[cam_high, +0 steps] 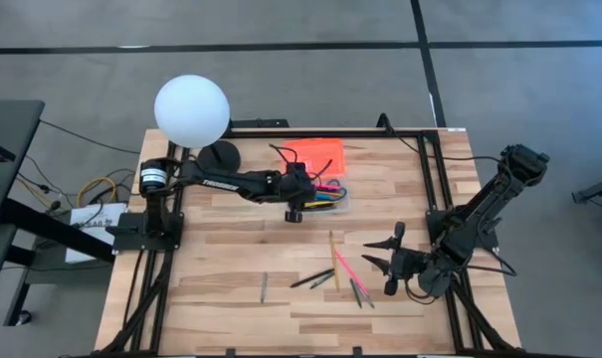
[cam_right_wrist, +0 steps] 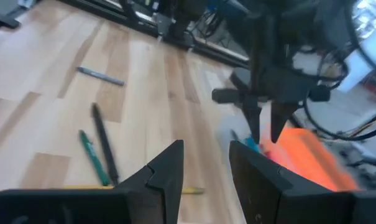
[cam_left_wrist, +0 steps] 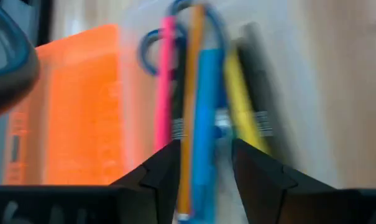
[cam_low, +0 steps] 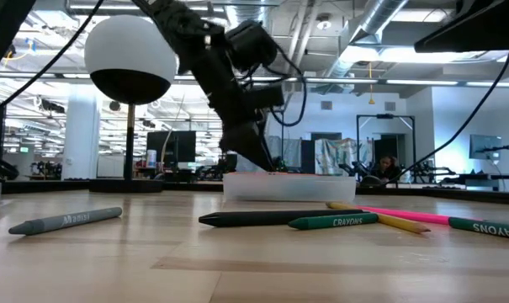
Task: Pick & place school supplies into a supply box
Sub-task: Put the pink pencil into the orange supply box
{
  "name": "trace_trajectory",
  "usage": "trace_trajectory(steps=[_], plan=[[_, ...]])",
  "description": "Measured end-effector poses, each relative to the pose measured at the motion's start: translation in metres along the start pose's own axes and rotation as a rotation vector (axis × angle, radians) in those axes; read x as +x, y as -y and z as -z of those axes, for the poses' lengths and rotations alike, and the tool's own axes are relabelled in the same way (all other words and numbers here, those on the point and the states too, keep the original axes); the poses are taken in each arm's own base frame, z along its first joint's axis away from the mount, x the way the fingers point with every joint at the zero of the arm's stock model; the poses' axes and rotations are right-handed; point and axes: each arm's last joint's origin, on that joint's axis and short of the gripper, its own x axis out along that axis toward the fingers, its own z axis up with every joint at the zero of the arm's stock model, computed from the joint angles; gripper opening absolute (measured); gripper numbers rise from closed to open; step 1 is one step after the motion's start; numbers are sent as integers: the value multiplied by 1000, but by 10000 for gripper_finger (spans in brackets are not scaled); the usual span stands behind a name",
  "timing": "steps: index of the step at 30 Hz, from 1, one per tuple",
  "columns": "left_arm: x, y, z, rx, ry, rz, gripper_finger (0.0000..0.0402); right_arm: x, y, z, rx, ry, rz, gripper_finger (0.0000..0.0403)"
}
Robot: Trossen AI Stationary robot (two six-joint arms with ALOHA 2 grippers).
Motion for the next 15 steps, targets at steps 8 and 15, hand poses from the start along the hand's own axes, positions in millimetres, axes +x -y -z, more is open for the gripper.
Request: trace_trajectory(steps=[8, 15], plan=[[-44, 59, -22, 38, -104, 155, 135, 20, 3, 5, 236, -99, -139, 123], [-82, 133, 1, 24, -232, 94, 134, 45, -7, 26, 348, -241, -123, 123]])
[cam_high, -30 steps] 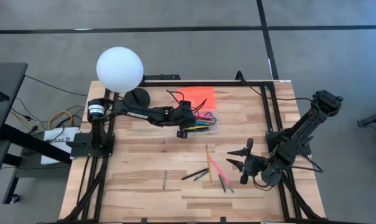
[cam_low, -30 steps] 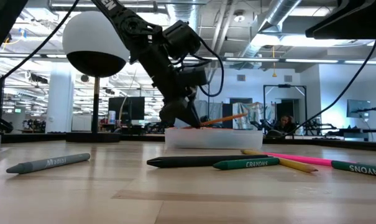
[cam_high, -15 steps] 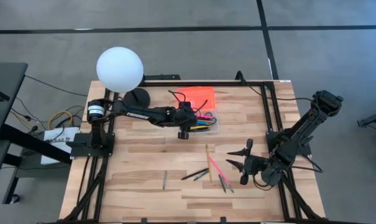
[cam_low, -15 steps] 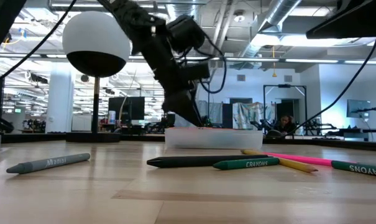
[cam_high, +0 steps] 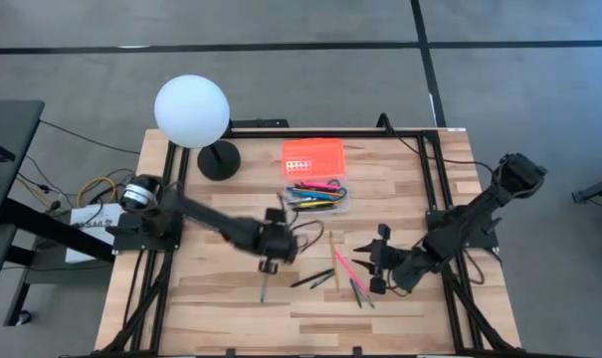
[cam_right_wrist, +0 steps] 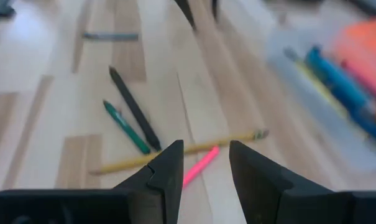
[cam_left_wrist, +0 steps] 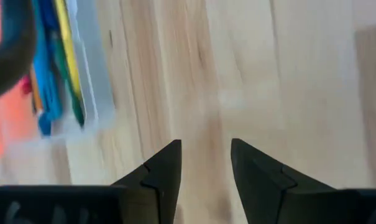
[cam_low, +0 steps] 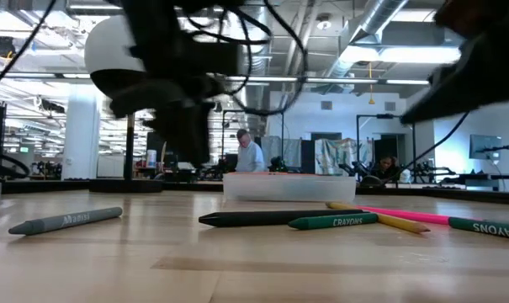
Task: Pick & place school supplies into a supply box
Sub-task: Put the pink pencil into the orange supply box
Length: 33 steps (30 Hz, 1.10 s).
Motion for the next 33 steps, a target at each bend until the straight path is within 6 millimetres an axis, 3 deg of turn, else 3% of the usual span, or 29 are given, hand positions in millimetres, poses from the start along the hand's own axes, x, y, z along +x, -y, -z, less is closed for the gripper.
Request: trace_trajectory(steps=[6, 10, 14, 19, 33], plan=[[-16, 56, 25, -22, 71, -202, 134, 21, -1, 4, 95, -115, -43, 123], [-28, 78, 37, -56, 150, -349, 134, 33, -5, -5, 110, -141, -39, 123], [-41, 95, 49, -92, 229, -448, 134, 45, -6, -8, 112, -293, -23, 123], [-52, 106, 62, -111, 282, -511, 134, 55, -8, -13, 139, -447, 85, 123], [-57, 111, 68, -138, 305, -514, 134, 67, -20, -17, 148, -505, 59, 123]])
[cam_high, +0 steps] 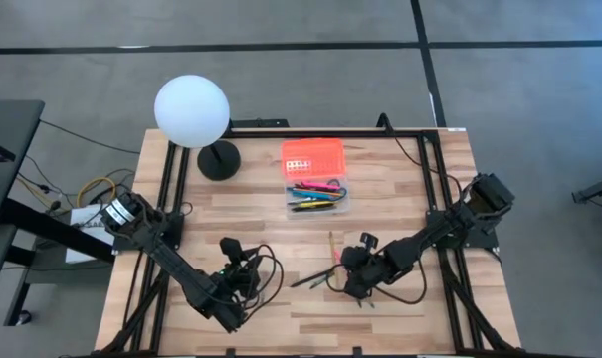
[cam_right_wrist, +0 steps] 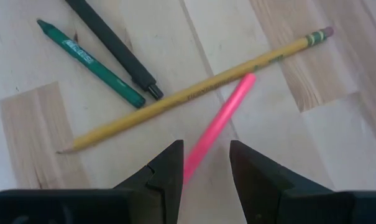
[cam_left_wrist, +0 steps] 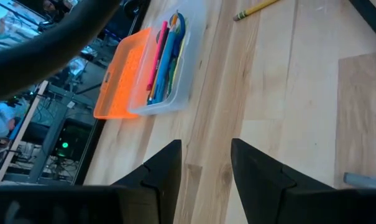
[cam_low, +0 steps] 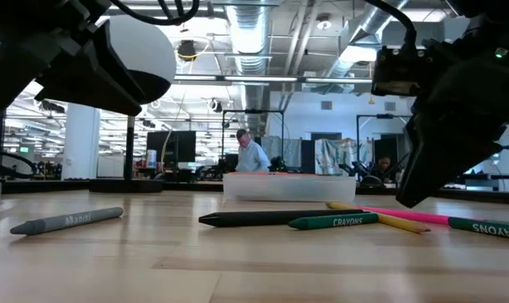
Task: Pick & place school supplies into a supply box
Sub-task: Put the pink pencil into the orange supply box
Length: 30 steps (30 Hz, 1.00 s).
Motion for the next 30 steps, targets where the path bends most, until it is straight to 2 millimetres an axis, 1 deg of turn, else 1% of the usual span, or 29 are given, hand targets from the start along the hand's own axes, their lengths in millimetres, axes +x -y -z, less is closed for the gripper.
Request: trace_trajectory(steps=[22, 30], plan=[[0, 0, 0, -25, 0, 0, 134, 0, 2, 2, 34, -45, -6, 123], [0, 0, 0, -34, -1, 1, 134, 0, 1, 3, 37, -84, -39, 123]])
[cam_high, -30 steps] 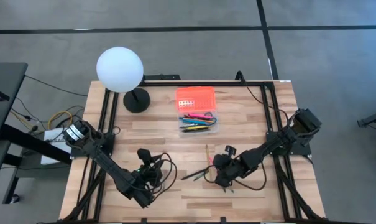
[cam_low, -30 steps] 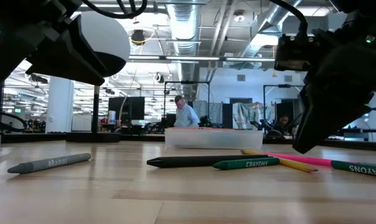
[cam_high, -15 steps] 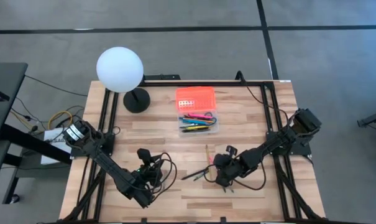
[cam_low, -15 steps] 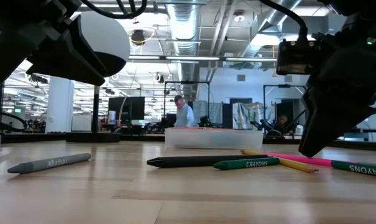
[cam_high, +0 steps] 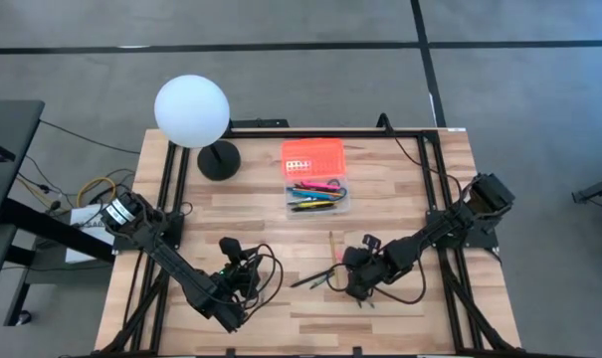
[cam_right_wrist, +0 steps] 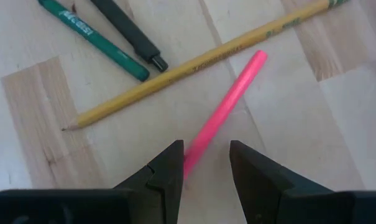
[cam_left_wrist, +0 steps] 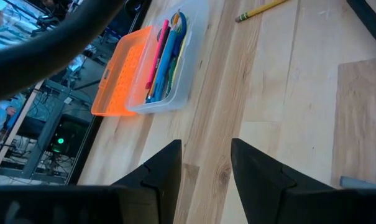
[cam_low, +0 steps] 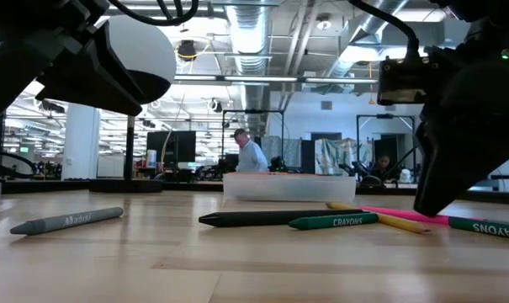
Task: Pick & place school supplies into a supply box
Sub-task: Put the pink pencil into the orange supply box
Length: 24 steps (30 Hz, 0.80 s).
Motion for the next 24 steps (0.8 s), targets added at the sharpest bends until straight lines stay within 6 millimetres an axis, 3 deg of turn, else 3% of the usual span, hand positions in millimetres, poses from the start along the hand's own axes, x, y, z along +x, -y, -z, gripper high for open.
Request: trace_trajectory(steps=[17, 24], plan=[[0, 0, 0, 0, 0, 0, 134, -2, 18, 9, 73, -266, 52, 122], [0, 0, 0, -3, 1, 2, 134, 0, 26, 5, 95, -327, 28, 96]])
